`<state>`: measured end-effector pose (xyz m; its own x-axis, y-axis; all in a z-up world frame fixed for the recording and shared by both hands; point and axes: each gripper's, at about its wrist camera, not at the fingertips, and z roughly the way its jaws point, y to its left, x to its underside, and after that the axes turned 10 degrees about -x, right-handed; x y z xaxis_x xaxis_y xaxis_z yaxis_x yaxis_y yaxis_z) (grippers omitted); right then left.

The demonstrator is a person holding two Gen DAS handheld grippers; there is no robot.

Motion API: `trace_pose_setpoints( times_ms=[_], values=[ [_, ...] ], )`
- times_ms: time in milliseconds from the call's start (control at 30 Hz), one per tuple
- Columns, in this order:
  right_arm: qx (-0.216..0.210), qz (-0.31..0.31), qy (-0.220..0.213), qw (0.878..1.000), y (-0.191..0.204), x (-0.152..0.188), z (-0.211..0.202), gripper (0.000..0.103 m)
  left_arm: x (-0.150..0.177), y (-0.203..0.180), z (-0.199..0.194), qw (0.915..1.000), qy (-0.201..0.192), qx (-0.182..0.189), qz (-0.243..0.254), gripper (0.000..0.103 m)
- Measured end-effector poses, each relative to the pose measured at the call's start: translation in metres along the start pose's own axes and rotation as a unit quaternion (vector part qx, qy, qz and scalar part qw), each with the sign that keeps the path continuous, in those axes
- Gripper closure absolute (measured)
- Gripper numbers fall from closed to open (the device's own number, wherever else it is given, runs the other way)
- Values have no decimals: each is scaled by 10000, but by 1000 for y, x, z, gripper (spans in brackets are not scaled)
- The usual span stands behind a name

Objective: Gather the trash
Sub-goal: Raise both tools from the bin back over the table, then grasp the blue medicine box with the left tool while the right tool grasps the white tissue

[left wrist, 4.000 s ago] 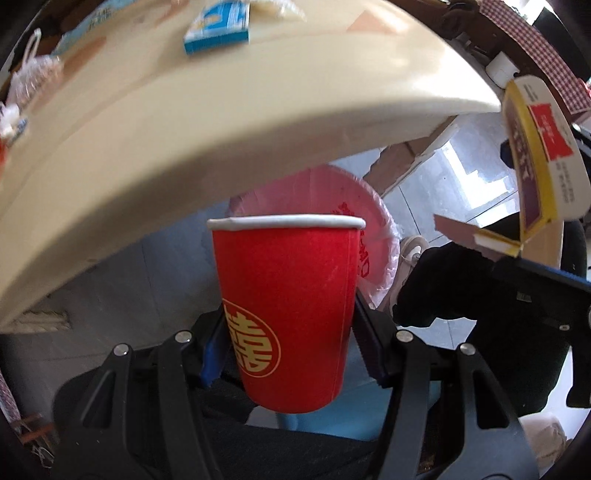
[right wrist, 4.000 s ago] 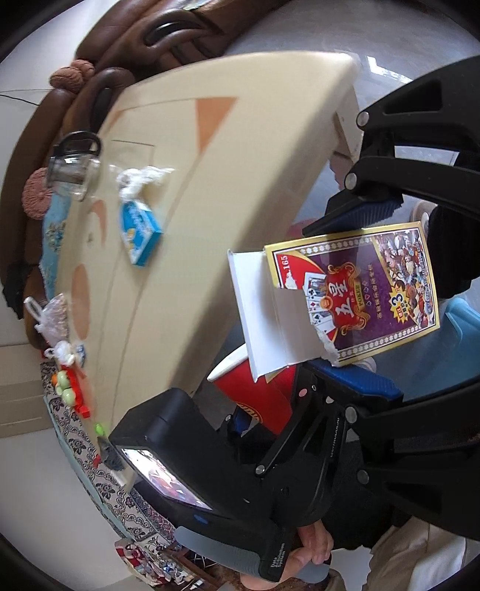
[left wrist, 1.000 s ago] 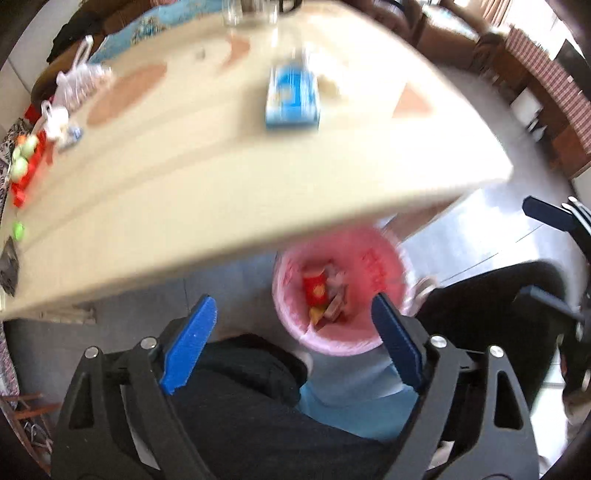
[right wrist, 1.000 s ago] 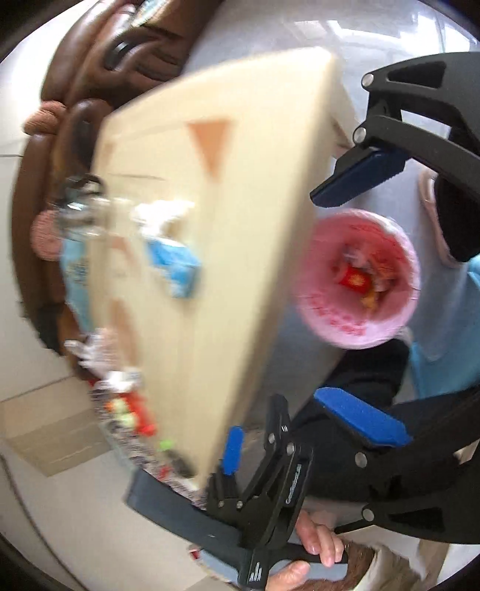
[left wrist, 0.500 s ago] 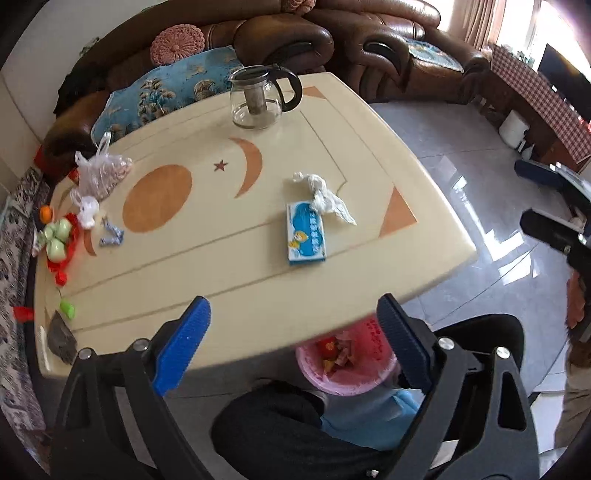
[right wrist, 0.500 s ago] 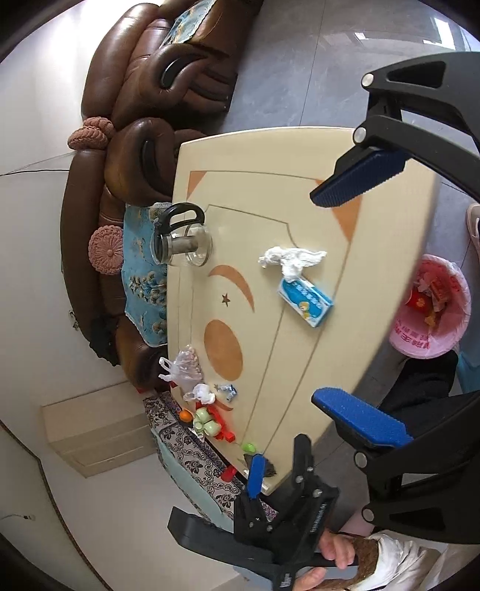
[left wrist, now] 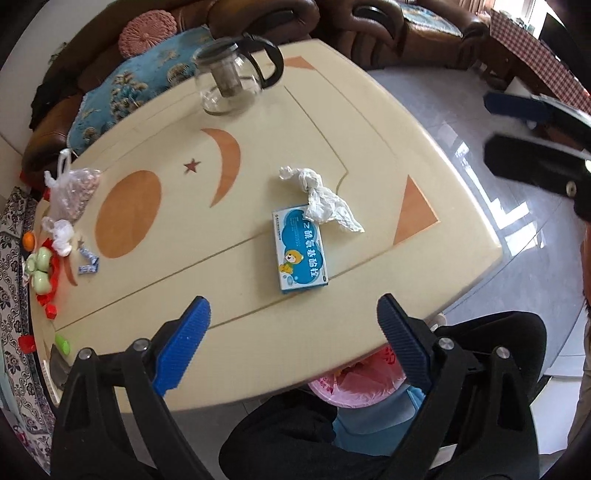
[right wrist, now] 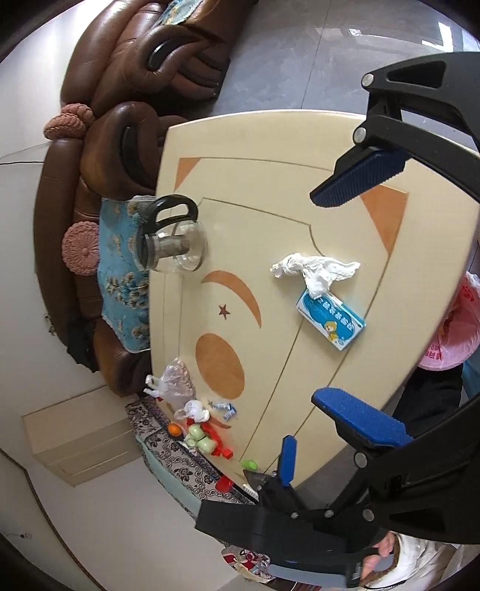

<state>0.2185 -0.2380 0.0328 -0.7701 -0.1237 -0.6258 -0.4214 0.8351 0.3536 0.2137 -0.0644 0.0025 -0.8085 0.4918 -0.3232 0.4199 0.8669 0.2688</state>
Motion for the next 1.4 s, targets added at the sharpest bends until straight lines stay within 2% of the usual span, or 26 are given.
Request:
trace_pose_setpoints(
  times_ms=[300,467,567,733,1167,1233,1300,1400],
  values=[
    [-121,287,472,9984,-38,-9,64,7,-14,-13,66,9989,450,17,104,14],
    [-113,363,827,9959,-53,-7,109,7,-19,-19,101,9972,713,166,118,14],
    [-156,426,993,9940,-62,-8,131,7,-22,-15,123,9953,924,297,-60,14],
    [-177,540,1236,9907,-80,-3,168,7,-21,-6,141,9931,1006,532,-270,14],
    [-72,366,1342,9902,-97,11,230,7,-15,-8,173,9897,1190,686,-412,14],
    [-20,348,1340,9904,-98,14,237,11,-14,-7,177,9894,1233,662,-383,14],
    [6,323,1350,9903,-97,17,244,19,-13,-8,180,9893,1250,642,-397,14],
    [8,278,1265,9916,-93,18,249,23,-12,-9,183,9886,1289,664,-405,14]
  ],
)
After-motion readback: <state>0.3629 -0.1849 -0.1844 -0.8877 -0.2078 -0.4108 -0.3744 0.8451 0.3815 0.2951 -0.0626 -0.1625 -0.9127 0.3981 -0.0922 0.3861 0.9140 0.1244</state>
